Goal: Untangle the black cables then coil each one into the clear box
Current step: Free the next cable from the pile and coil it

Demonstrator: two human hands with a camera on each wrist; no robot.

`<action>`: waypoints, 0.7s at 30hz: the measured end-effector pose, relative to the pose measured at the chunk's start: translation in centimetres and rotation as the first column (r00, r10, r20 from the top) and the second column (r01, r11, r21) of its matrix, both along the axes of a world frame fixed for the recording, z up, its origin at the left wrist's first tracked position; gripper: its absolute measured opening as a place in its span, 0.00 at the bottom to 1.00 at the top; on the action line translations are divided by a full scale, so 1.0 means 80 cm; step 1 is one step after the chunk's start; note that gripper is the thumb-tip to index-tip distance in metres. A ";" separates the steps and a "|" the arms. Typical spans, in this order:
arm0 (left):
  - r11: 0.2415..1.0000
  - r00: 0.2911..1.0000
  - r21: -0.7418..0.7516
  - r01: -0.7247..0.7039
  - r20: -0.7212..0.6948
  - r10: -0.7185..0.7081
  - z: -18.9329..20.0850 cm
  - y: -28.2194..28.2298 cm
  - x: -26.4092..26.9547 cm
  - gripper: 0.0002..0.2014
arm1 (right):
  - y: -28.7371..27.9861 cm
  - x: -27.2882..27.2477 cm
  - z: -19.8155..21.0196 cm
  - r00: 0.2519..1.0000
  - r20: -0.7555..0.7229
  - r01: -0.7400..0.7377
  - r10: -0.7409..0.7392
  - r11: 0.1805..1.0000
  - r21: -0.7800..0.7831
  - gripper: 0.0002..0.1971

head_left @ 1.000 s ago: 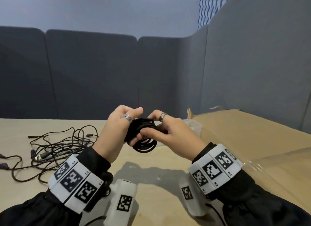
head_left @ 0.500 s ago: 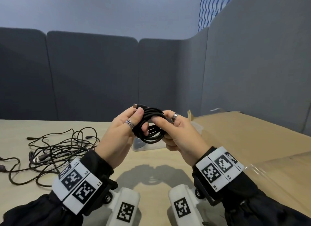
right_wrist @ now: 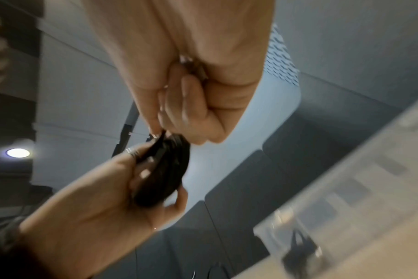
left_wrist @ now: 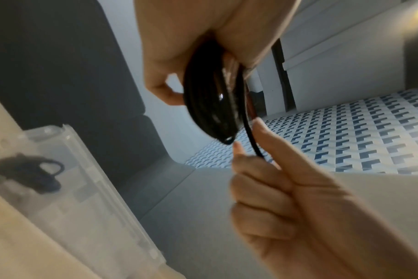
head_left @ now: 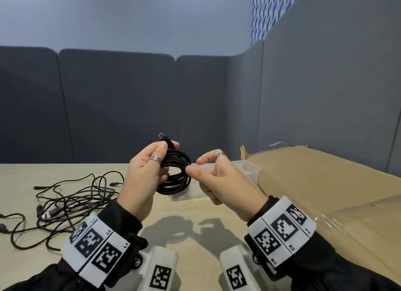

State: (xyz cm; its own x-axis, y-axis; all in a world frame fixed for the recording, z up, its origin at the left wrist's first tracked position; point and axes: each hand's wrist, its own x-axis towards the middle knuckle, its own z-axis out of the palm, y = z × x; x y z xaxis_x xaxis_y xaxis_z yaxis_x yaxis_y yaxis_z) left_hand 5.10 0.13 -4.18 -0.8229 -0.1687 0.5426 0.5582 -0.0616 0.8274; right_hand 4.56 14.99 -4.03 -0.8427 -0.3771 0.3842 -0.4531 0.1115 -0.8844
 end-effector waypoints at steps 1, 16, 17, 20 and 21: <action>0.995 0.997 -0.066 -0.078 -0.008 0.078 -0.002 -0.004 -0.003 0.14 | 0.004 0.003 0.005 0.995 -0.102 0.030 -0.022 0.996 0.078 0.07; 0.911 0.894 0.108 0.399 0.173 -0.412 0.008 0.026 0.024 0.12 | 0.039 -0.012 0.020 0.543 -0.775 0.623 -0.323 0.774 0.114 0.09; 0.914 0.903 0.114 0.390 0.148 -0.403 0.007 0.028 0.024 0.12 | 0.034 -0.013 0.019 0.655 -0.679 0.539 -0.331 0.834 0.114 0.07; 0.953 0.952 0.055 0.298 0.051 -0.300 0.003 0.029 0.020 0.12 | 0.022 -0.011 0.014 0.909 -0.312 0.293 -0.275 0.956 0.012 0.06; 0.967 0.967 0.031 0.253 0.026 -0.254 0.001 0.028 0.018 0.12 | 0.018 -0.010 0.013 0.951 -0.203 0.227 -0.233 0.972 -0.054 0.06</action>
State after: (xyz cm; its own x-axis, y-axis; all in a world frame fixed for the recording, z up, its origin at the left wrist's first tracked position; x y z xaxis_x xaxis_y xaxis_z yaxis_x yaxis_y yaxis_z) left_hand 6.55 2.36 -4.07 -0.8564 0.0331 0.5153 0.4967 -0.2204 0.8395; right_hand 3.74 16.46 -3.02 -0.8065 -0.1680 0.5668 -0.5911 0.2093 -0.7790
